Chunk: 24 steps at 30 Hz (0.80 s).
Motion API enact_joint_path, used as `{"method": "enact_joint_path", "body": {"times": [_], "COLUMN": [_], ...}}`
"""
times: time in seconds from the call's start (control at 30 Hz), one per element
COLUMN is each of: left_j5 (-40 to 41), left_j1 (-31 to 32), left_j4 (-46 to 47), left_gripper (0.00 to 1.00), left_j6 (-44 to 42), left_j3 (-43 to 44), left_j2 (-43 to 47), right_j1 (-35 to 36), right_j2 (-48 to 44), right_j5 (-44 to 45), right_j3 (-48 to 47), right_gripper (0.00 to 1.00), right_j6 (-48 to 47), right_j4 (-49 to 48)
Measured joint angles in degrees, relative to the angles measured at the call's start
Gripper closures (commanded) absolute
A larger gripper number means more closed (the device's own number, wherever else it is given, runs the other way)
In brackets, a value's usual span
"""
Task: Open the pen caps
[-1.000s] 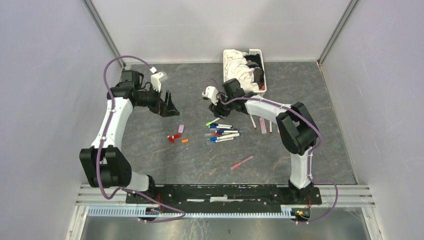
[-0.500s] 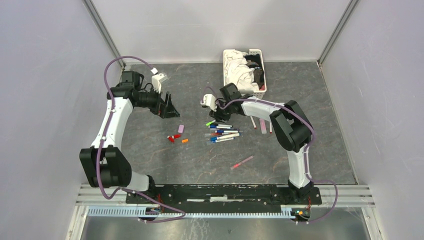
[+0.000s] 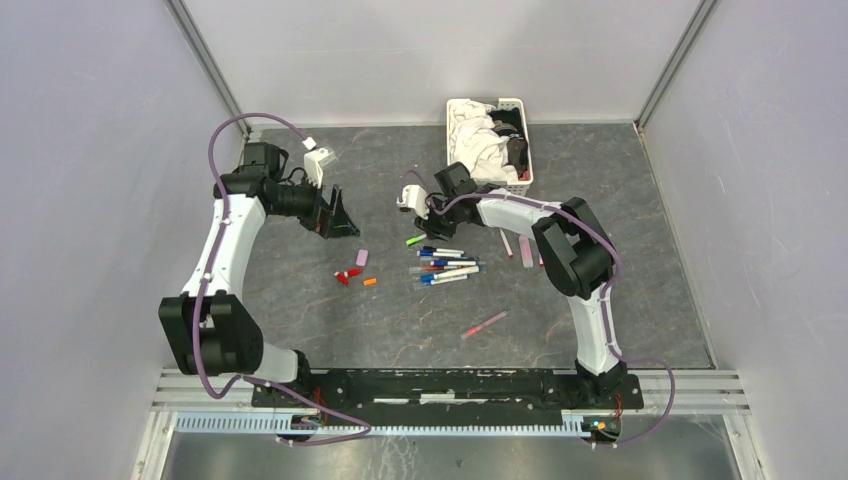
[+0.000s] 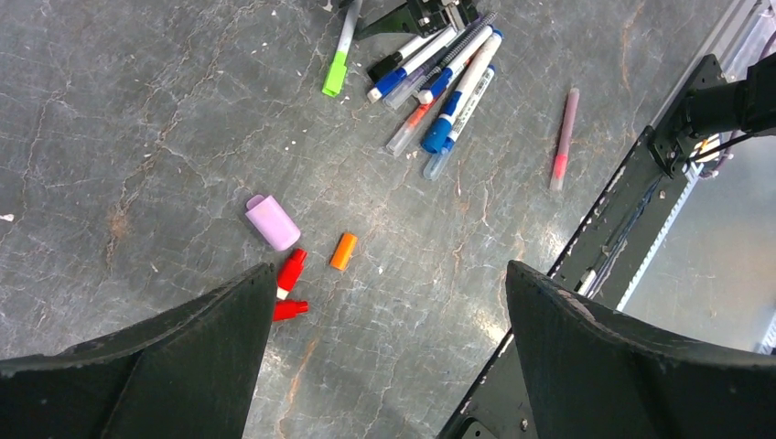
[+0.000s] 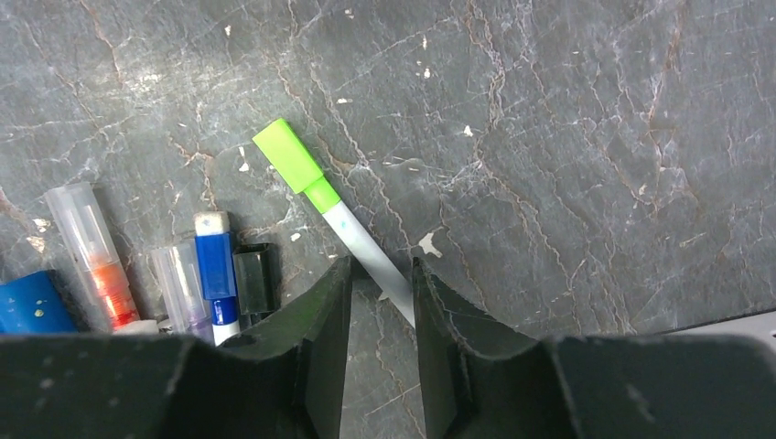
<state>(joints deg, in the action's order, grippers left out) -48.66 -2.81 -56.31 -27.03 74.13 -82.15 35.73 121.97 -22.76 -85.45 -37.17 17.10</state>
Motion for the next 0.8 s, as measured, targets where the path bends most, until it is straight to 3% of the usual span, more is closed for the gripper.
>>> {"method": "enact_joint_path", "body": {"times": [0.2,0.33,0.8], "left_j5": [0.0,-0.02,-2.1], "left_j1": [0.0,0.0,0.0], "left_j4": [-0.61,-0.63,-3.08], "left_gripper": [0.0,0.0,0.0], "left_j6": [-0.04,-0.07,-4.5], "left_j3": [0.17,0.17,0.17], "left_j2": [0.0,0.0,-0.11], "right_j1": [-0.2,-0.22,-0.24], "right_j2": [0.02,0.02,0.02], "right_j5": [-1.18,-1.44,-2.47], "right_j3": [0.04,0.09,0.22], "right_gripper": [0.64,0.76,1.0], "right_j6": [-0.15,-0.28,1.01], "right_j4": [0.28,0.35,0.44]}}
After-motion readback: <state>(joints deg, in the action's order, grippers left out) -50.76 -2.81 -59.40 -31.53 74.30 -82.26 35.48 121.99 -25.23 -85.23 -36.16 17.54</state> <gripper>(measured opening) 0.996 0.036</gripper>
